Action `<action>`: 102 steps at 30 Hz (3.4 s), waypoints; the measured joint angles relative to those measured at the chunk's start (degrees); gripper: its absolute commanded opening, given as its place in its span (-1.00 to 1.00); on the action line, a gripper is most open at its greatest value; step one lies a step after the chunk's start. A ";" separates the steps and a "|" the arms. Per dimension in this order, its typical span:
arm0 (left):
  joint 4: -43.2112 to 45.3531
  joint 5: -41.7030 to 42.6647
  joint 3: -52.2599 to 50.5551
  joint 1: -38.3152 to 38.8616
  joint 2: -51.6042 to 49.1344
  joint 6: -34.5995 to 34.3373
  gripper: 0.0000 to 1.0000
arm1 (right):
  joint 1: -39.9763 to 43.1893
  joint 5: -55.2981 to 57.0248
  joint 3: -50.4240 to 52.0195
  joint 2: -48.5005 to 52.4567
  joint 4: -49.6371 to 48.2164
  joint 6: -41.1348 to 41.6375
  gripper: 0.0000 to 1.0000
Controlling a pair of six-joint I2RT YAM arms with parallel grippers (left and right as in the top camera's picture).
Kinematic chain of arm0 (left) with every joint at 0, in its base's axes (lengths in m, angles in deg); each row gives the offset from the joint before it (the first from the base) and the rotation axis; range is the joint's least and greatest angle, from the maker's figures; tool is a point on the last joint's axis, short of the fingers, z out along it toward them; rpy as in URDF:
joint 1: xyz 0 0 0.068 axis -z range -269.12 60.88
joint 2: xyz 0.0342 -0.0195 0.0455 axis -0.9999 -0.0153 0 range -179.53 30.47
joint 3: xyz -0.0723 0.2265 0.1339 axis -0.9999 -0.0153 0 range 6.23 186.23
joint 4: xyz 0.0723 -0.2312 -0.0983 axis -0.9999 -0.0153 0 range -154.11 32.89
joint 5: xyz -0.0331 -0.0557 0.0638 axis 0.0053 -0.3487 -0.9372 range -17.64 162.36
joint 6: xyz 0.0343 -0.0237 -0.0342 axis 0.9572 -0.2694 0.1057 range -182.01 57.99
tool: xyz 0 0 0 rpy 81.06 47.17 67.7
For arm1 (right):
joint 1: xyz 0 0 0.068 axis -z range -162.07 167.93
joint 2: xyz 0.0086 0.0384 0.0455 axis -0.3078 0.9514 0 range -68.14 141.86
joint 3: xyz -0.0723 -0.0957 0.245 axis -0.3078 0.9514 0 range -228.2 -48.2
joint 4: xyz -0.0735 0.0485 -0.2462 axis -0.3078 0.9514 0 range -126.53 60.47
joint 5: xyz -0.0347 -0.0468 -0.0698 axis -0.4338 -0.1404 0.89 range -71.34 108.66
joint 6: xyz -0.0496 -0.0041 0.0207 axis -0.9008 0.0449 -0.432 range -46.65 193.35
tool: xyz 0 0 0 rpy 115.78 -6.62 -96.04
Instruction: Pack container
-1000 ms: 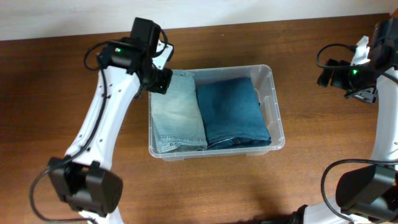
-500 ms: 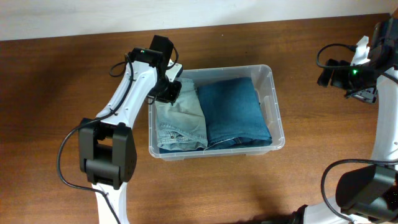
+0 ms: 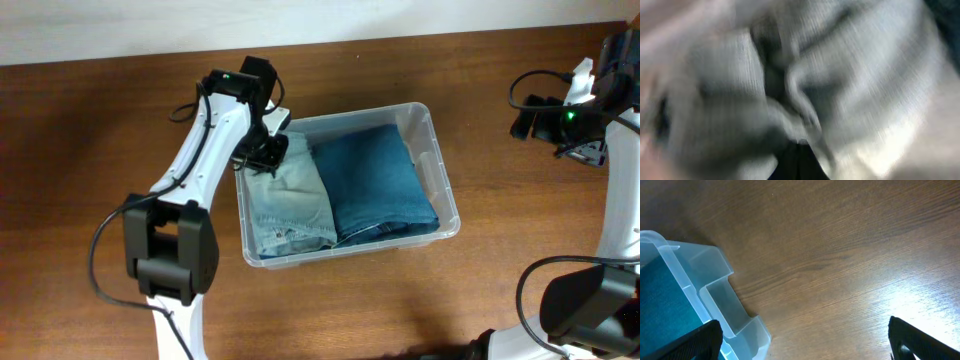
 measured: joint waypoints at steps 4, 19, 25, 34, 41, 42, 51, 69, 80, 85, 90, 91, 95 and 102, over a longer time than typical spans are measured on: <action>-4.70 0.02 0.50 0.02 7.98 -0.37 -0.81 | 0.00 0.00 0.00 -0.02 0.00 0.02 0.97; -9.40 2.34 -9.79 2.14 16.72 -0.79 -0.81 | 0.00 0.00 0.04 0.00 -0.07 0.02 0.97; 0.83 3.10 -24.72 4.83 16.59 -2.10 -0.73 | 0.00 0.00 0.07 -0.02 -0.09 0.00 0.97; 4.63 4.46 -31.15 5.14 18.40 -2.97 -0.81 | 0.00 0.00 0.07 0.00 -0.04 0.00 0.97; 1.81 -0.57 -19.34 4.13 17.16 -3.02 -0.09 | 0.00 0.00 0.07 0.00 0.00 0.00 0.97; 2.03 -1.64 -16.65 3.63 17.16 -3.15 0.36 | 0.00 0.00 0.07 -0.02 0.04 0.02 0.97; 7.93 -7.34 -5.73 -6.67 17.77 -5.95 0.99 | -6.54 1.38 0.07 -0.02 -3.30 -1.51 0.97; 11.56 -7.28 -5.70 -24.37 17.75 -11.37 0.99 | -20.46 2.60 0.07 -0.02 -14.80 -2.21 0.97; 11.50 -4.37 -7.67 -26.14 20.52 -5.68 0.99 | -20.26 5.42 2.40 -7.26 -11.23 -1.64 0.97; 19.80 -2.75 -19.98 -26.16 33.03 -4.68 0.99 | -20.26 6.08 15.85 -22.99 -19.61 -1.49 0.97; 32.83 -1.66 -41.66 -26.16 54.29 -4.31 0.99 | -20.26 6.47 36.72 -40.50 -26.73 -1.44 0.97; 35.19 -1.51 -46.18 -26.16 58.99 -4.22 0.99 | -20.26 6.49 40.06 -43.36 -26.73 -1.49 0.97; 44.15 -1.27 -59.71 -26.16 73.20 -4.20 0.99 | -20.26 6.49 49.86 -53.27 -26.75 -1.46 0.97; 38.01 -1.25 -69.79 -26.16 85.66 -4.17 0.99 | -20.26 6.49 55.65 -60.22 -25.07 -1.44 0.97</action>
